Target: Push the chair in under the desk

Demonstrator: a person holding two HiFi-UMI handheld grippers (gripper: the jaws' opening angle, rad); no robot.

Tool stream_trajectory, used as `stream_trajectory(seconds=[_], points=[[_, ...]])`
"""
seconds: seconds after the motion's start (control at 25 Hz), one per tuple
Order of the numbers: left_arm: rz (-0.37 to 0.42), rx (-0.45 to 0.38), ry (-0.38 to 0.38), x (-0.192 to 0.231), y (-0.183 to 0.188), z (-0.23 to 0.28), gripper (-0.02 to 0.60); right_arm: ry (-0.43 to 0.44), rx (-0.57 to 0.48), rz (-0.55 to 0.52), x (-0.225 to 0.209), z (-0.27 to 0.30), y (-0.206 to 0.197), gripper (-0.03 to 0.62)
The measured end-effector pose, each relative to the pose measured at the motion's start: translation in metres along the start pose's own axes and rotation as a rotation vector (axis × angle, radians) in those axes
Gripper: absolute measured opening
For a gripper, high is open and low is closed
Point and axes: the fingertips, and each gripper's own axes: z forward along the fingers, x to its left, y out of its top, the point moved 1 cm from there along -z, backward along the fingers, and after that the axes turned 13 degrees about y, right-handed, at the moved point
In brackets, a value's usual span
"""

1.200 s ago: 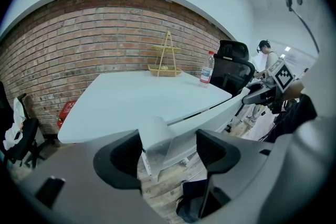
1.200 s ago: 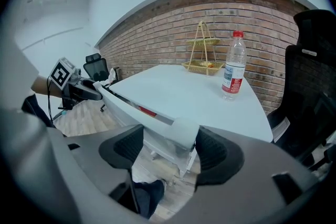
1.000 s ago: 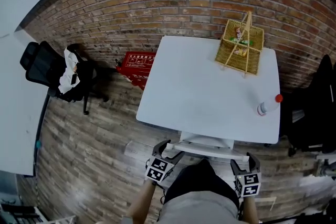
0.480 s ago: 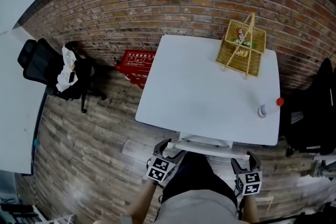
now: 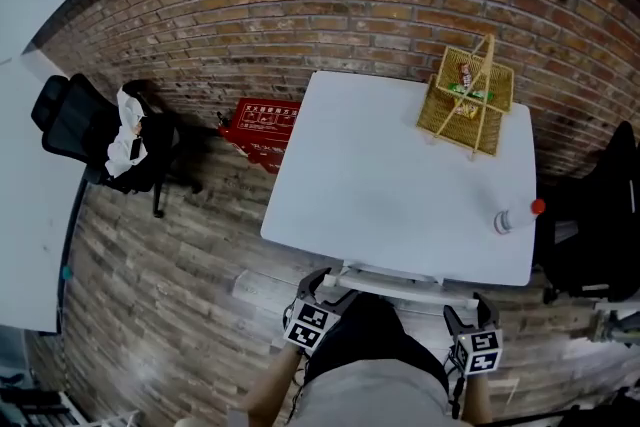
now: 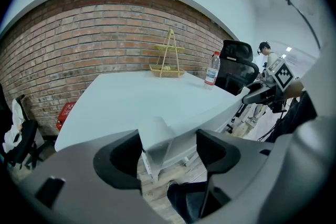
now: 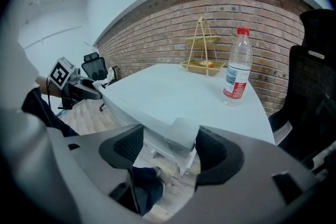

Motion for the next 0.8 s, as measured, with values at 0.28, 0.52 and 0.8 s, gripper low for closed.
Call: stream_trajectory(seconds=[0.28,0.52,0.8], points=[[0.007,0.003,-0.007,0.009,0.007,0.007,0.325,-0.012,-0.016,-0.003,-0.003,0.006,0.007,0.314],[0.003,-0.004,-0.007,0.01,0.011,0.012,0.325,-0.006,-0.013,0.001,-0.007,0.009,0.013,0.316],[0.002,-0.004,-0.007,0.011,0.016,0.017,0.325,0.002,-0.004,0.0,-0.012,0.012,0.018,0.314]])
